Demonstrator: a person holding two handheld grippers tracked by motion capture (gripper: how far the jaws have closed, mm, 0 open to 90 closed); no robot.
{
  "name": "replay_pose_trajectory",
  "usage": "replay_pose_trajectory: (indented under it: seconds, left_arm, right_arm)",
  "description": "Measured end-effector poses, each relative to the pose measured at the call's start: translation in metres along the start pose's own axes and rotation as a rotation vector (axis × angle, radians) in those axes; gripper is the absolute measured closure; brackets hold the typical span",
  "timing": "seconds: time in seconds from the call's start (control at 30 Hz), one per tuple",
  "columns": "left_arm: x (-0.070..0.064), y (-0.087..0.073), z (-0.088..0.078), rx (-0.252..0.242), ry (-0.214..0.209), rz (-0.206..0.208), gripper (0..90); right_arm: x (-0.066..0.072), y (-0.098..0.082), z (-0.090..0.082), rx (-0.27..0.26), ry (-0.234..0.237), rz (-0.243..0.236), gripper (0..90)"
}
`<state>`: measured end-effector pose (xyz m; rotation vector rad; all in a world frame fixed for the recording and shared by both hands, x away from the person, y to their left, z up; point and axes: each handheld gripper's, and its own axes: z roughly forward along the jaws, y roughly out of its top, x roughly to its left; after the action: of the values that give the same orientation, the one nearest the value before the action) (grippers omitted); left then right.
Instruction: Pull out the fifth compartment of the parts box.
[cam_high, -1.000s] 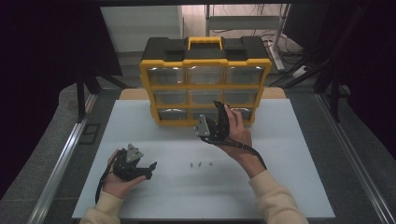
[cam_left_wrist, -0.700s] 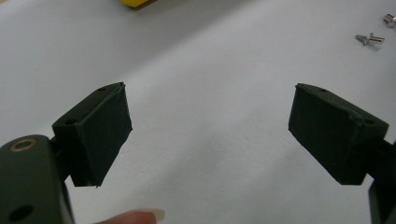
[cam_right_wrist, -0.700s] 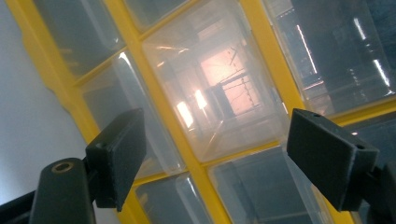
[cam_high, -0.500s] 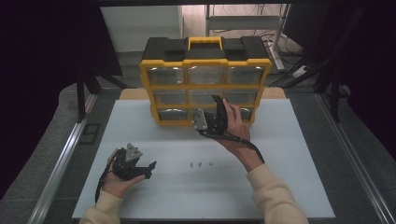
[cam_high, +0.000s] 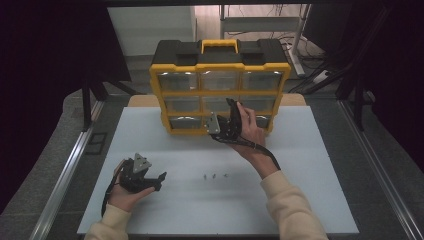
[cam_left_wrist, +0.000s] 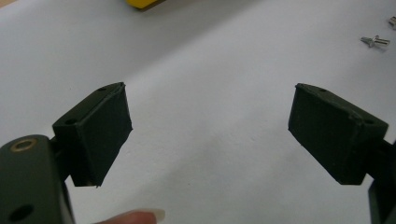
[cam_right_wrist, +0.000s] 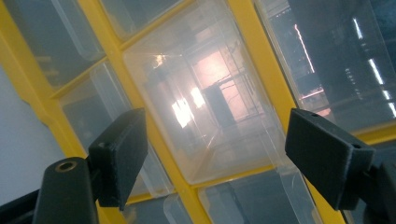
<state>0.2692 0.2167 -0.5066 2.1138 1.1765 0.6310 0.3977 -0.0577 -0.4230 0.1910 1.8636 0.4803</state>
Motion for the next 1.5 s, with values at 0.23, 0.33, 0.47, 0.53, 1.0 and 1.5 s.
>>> replay_pose_trajectory:
  seconds: [0.23,0.33,0.47,0.53,1.0,1.5]
  left_arm:
    - [0.001,0.000,0.000,-0.002,0.003,-0.004,13.7]
    - [0.001,0.000,-0.001,-0.006,0.004,-0.005,13.7]
    - [0.001,0.000,-0.001,-0.007,0.004,-0.005,13.7]
    - [0.001,0.000,0.000,-0.006,0.005,-0.004,13.8]
    - [0.002,-0.001,0.001,0.003,0.004,-0.002,13.9]
    - [0.003,-0.002,0.001,0.004,0.006,-0.005,13.9]
  right_arm:
    - [-0.002,0.004,0.010,0.009,-0.005,-0.007,22.9]
    - [-0.002,0.005,0.013,0.015,-0.009,-0.017,23.0]
    - [-0.003,0.006,0.016,0.010,-0.008,-0.033,23.2]
    - [-0.002,0.006,0.018,0.004,-0.017,-0.016,23.8]
    - [-0.002,0.006,0.023,0.012,-0.082,-0.080,40.9]
    - [-0.007,0.008,0.021,0.015,-0.149,-0.117,68.1]
